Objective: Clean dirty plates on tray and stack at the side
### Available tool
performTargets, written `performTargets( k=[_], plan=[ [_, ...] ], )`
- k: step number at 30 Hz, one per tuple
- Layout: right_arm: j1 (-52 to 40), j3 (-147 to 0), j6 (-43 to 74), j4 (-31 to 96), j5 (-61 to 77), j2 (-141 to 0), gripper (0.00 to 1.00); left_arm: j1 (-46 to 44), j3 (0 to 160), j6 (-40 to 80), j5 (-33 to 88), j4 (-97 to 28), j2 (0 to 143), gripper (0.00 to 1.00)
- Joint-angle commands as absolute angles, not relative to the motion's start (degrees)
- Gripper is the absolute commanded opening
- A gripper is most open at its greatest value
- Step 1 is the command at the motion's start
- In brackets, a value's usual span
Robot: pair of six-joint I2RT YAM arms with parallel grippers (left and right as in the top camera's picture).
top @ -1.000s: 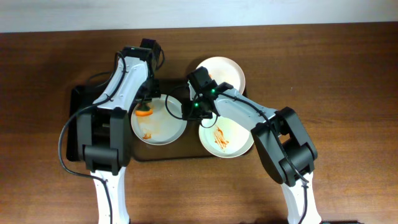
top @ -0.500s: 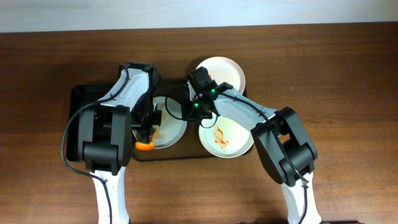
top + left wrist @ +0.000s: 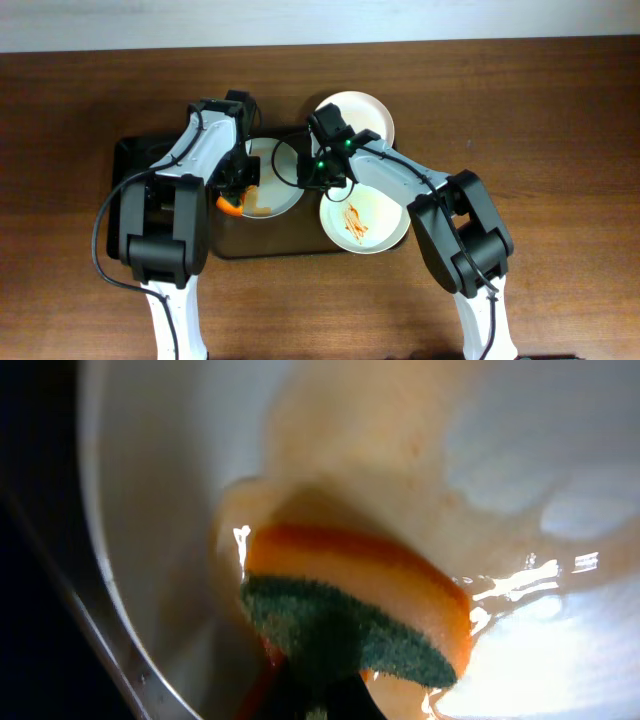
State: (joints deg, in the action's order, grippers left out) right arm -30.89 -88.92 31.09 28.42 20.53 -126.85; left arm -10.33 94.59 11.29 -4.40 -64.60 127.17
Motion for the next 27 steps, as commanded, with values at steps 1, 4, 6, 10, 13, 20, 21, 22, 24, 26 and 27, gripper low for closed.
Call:
performTargets(
  k=[1, 4, 6, 10, 13, 20, 21, 22, 24, 26, 27],
  plan=[
    [-31.77, -88.29, 29.45, 28.97, 21.63, -127.9, 0.04, -10.11, 91.81, 18.22, -4.29, -55.99, 135.04, 0.0],
    [-31.86, -88.29, 29.43, 29.15, 21.63, -127.9, 0.04, -10.09, 91.81, 29.54, -4.14, -54.46, 135.04, 0.0],
    [-31.86, -88.29, 29.45, 29.15, 21.63, -127.9, 0.04, -10.11, 91.81, 32.82, -3.88, -53.41, 135.04, 0.0],
    [-31.86, -88.29, 29.43, 29.15, 21.63, -127.9, 0.04, -10.11, 91.81, 32.67, -3.9, -45.52, 135.04, 0.0],
    [-31.86, -88.29, 29.43, 29.61, 21.63, -127.9, 0.04, -10.04, 94.21, 29.08, -2.57, -40.64, 134.98, 0.0],
    [-31.86, -88.29, 29.43, 29.74, 21.61, -127.9, 0.04, -9.67, 120.88, 16.34, 4.32, -60.07, 134.76, 0.0],
    [-31.86, -88.29, 29.43, 29.74, 21.61, -127.9, 0.04, -9.56, 124.38, 15.05, 4.32, -62.96, 134.76, 0.0],
    [-31.86, -88.29, 29.43, 29.58, 21.58, -127.9, 0.04, -9.52, 128.05, 13.19, 4.29, -65.8, 134.76, 0.0],
    [-31.86, -88.29, 29.43, 29.17, 20.29, -127.9, 0.11, -9.41, 133.86, 11.64, 1.04, -71.33, 134.76, 0.0],
    [-31.86, -88.29, 29.26, 28.47, 20.29, -127.9, 0.18, -9.13, 134.85, 11.62, -2.02, -73.25, 134.76, 0.0],
    [-31.92, -88.29, 29.21, 28.58, 20.34, -127.9, 0.24, -8.71, 134.82, 11.64, -2.44, -74.28, 134.98, 0.0]
  ],
)
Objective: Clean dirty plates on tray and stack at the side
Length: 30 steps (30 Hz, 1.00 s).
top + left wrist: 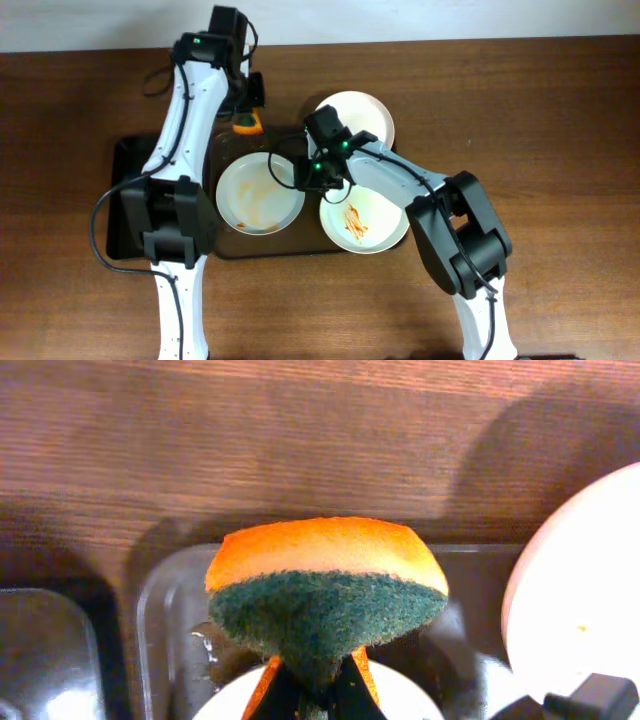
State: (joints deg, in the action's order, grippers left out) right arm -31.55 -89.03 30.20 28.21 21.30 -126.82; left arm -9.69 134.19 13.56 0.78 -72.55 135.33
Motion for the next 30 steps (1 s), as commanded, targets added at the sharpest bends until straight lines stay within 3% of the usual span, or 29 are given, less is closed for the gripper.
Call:
performTargets(
  k=[1, 2, 4, 6, 7, 13, 21, 30],
  plan=[
    [-32.03, -88.29, 29.21, 29.08, 20.34, -127.9, 0.31, -8.4, 134.82, 11.64, -2.48, -74.91, 135.0, 0.0],
    [-32.27, -88.29, 29.21, 29.85, 20.32, -127.9, 0.36, -8.14, 134.82, 11.64, -2.66, -75.35, 135.0, 0.0],
    [-33.17, -88.29, 29.23, 31.7, 20.36, -127.9, 0.37, -7.46, 134.82, 11.64, -2.81, -75.81, 135.0, 0.0],
    [-34.04, -88.29, 30.35, 34.35, 20.29, -127.9, 0.25, -7.27, 134.82, 11.66, -2.79, -76.27, 135.0, 0.0],
    [-34.28, -88.29, 30.57, 34.63, 20.1, -127.9, 0.07, -7.2, 134.8, 11.66, -2.81, -76.73, 135.0, 0.0],
    [-32.45, -93.56, 26.72, 39.7, 15.46, -123.13, 0.04, -7.01, 133.84, 11.66, -2.83, -77.06, 135.02, 0.0],
    [-39.22, -96.03, 23.53, 48.66, -19.84, -110.0, 0.04, -4.51, 131.92, 11.79, -2.81, -76.58, 135.04, 0.0],
    [-55.66, -96.03, 21.26, 50.33, -69.36, -109.21, 0.04, -2.83, 128.49, 12.14, -2.57, -74.43, 135.04, 0.0]
  ],
)
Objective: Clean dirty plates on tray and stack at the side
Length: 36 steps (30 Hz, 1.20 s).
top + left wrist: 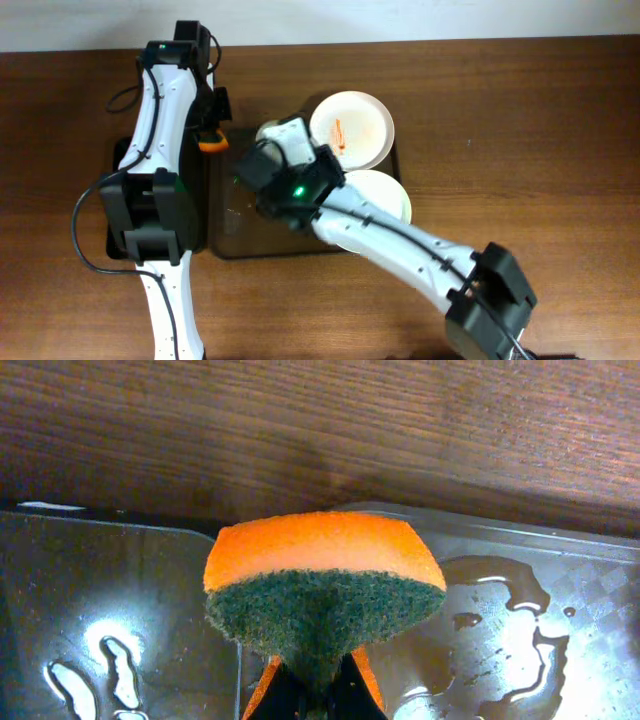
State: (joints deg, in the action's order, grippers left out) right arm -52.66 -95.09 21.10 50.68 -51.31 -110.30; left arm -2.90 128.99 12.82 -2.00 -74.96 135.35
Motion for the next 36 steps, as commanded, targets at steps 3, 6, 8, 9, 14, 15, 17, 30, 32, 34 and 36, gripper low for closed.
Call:
performTargets(
  k=[3, 6, 8, 9, 14, 15, 17, 30, 32, 34, 36],
  plan=[
    [-58.96, -96.03, 21.45, 50.02, -75.09, -109.21, 0.04, -2.83, 128.49, 12.27, -2.2, -74.17, 135.04, 0.0],
    [-59.55, -96.01, 24.25, 49.95, -74.67, -109.21, 0.04, -2.81, 128.49, 12.32, -1.67, -74.17, 135.04, 0.0],
    [-59.37, -95.88, 24.49, 49.98, -68.31, -109.21, 0.04, -2.83, 128.49, 12.32, -1.67, -74.17, 135.04, 0.0],
    [-58.7, -95.77, 24.47, 50.02, -61.87, -109.23, 0.04, -2.81, 128.49, 12.32, -1.67, -74.17, 135.04, 0.0],
    [-45.78, -95.04, 26.0, 49.71, -13.32, -111.22, 0.04, -2.57, 128.49, 12.34, -1.04, -74.19, 135.04, 0.0],
    [-43.38, -95.04, 26.02, 49.6, -8.45, -112.57, 0.04, -2.57, 128.49, 12.34, -1.04, -74.15, 135.04, 0.0],
    [-40.05, -95.04, 25.98, 48.84, -1.83, -115.26, 0.04, -2.57, 128.49, 12.34, -0.51, -74.02, 135.04, 0.0],
    [-35.44, -95.07, 1.43, 36.51, 11.7, -124.6, 0.59, -2.57, 128.49, 12.32, 0.27, -74.0, 135.04, 0.0],
    [-35.46, -95.07, -3.07, 33.58, 13.61, -125.91, 0.58, -2.57, 128.49, 12.32, 0.71, -74.0, 135.04, 0.0],
    [-35.57, -95.07, -3.27, 31.9, 13.61, -127.04, 0.56, -2.57, 128.49, 12.32, 0.71, -73.97, 135.04, 0.0],
    [-35.62, -95.07, -3.2, 30.09, 13.8, -128.49, 0.52, -2.57, 128.49, 12.32, 0.69, -73.97, 135.04, 0.0]
  ],
)
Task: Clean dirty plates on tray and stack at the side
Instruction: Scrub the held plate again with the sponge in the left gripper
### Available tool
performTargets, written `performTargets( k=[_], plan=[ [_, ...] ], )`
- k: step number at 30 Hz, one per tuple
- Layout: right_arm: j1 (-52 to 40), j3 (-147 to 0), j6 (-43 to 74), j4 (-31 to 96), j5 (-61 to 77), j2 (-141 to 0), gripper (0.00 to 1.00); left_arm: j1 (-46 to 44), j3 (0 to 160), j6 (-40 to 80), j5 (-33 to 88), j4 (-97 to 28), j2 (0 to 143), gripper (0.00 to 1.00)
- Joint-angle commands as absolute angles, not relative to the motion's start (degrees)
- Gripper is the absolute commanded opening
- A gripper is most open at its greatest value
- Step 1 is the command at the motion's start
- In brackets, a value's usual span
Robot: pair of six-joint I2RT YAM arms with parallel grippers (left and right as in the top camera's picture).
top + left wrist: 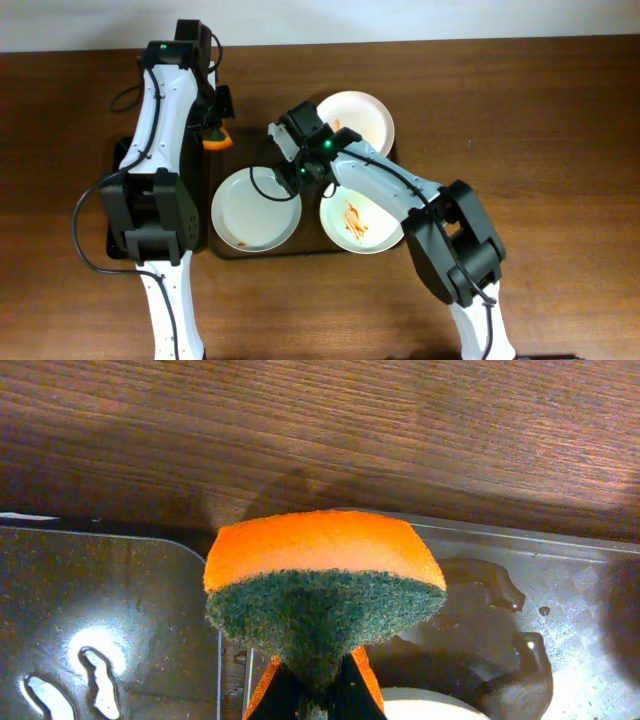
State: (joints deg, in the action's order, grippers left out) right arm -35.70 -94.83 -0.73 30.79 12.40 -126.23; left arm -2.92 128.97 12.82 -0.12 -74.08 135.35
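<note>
My left gripper [318,695] is shut on an orange sponge with a green scouring face [325,575], held above the far edge of the dark tray [228,245]. A white plate [255,207] with faint orange specks lies on the tray. My right gripper [297,174] sits on its upper right rim, apparently shut on it. A second plate [362,222] with orange streaks lies at the tray's right. A third plate [355,120] with a small orange mark lies behind it.
A second dark tray section [90,630] with water drops lies to the left of the sponge. Puddles [480,575] wet the tray under the sponge. Brown wooden table [520,150] surrounds the tray.
The right arm was raised over the tray with the left plate off it; now that plate lies on the tray with the right gripper at its rim. The left gripper and sponge barely shifted.
First the sponge was pressed into the smeared left plate while the right gripper held its rim. Then the sponge was up at the tray's far edge, then further left, with the plate lifted off the tray. Now the plate lies back with only faint specks.
</note>
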Motion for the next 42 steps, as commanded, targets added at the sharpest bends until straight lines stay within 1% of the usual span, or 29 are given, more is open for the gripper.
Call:
performTargets(
  k=[1, 3, 4, 5, 6, 7, 9, 12, 15, 17, 20, 22, 26, 27, 28, 30, 31, 32, 37, 40, 42],
  plan=[
    [-35.59, -95.04, -3.16, 29.23, 13.76, -129.1, 0.48, -2.57, 128.49, 12.32, 0.71, -73.97, 135.04, 0.0],
    [-35.55, -95.07, -2.52, 28.6, 13.72, -129.97, 0.42, -2.57, 128.51, 12.32, 0.69, -73.97, 135.04, 0.0],
    [-35.55, -95.07, -2.55, 28.34, 13.72, -130.63, 0.36, -2.57, 128.51, 12.32, 0.69, -73.97, 135.04, 0.0],
    [-35.55, -95.04, -2.46, 28.23, 13.41, -130.82, 0.28, -2.57, 128.49, 12.32, 0.69, -73.97, 135.04, 0.0],
    [-35.55, -95.04, -0.21, 27.94, 11.73, -131.24, 0.15, -2.57, 128.49, 12.32, 0.69, -73.97, 135.04, 0.0],
    [-35.48, -95.04, 2.07, 27.97, 10.07, -131.24, 0.04, -2.57, 128.51, 12.32, 0.71, -73.97, 135.04, 0.0],
    [-35.48, -95.2, 7.88, 28.01, 7.62, -131.24, 0.04, -2.57, 128.49, 12.34, 0.73, -74.02, 135.04, 0.0],
    [-35.51, -97.1, 21.43, 31.33, -0.47, -130.74, 0.04, -3.25, 128.01, 12.34, 2.42, -74.7, 135.04, 0.0],
    [-35.66, -100.75, 32.16, 39.81, -8.4, -129.88, 0.04, -4.69, 126.39, 12.36, 2.48, -74.94, 135.04, 0.0],
    [-35.66, -103.55, 38.68, 46.65, -13.26, -129.71, 0.04, -5.5, 126.34, 13.67, 2.63, -77.84, 135.04, 0.0],
    [-35.66, -103.5, 41.56, 48.66, -14.92, -129.71, 0.04, -6.07, 126.23, 15.92, 2.66, -81.38, 135.04, 0.0],
    [-35.66, -103.44, 46.3, 48.42, -14.55, -129.75, 0.04, -6.42, 126.23, 17.08, 3.51, -84.71, 135.04, 0.0],
    [-35.64, -103.02, 47.4, 44.73, -7.29, -131.0, 0.04, -6.39, 126.23, 17.08, 3.46, -84.99, 135.04, 0.0],
    [-35.64, -103.02, 46.83, 44.71, -6.81, -131.0, 0.21, -6.37, 126.23, 17.08, 3.46, -84.49, 135.04, 0.0],
    [-35.64, -103.04, 45.52, 44.56, -6.48, -131.0, 0.33, -6.33, 126.23, 17.08, 3.46, -84.2, 135.04, 0.0],
    [-35.42, -103.04, 39.4, 43.44, -3.99, -131.0, 0.53, -6.24, 126.23, 17.06, 3.44, -83.74, 135.04, 0.0],
    [-35.44, -103.07, 35.73, 42.44, -2.42, -131.0, 0.61, -6.24, 126.23, 17.06, 3.44, -83.48, 135.04, 0.0],
    [-35.44, -103.04, 31.22, 41.17, -1.23, -131.0, 0.64, -6.24, 126.23, 17.04, 3.44, -83.22, 135.04, 0.0],
    [-35.42, -103.0, 17.02, 37.43, -0.6, -131.04, 0.65, -6.24, 126.23, 16.38, 2.09, -83.15, 135.04, 0.0],
    [-35.44, -102.91, 13.69, 36.34, -0.6, -132.44, 0.64, -6.24, 126.23, 16.21, 1.72, -82.96, 135.04, 0.0],
    [-35.16, -102.91, 11.68, 35.68, -0.45, -133.38, 0.59, -6.24, 126.23, 16.21, 1.72, -82.81, 135.04, 0.0]
  ],
)
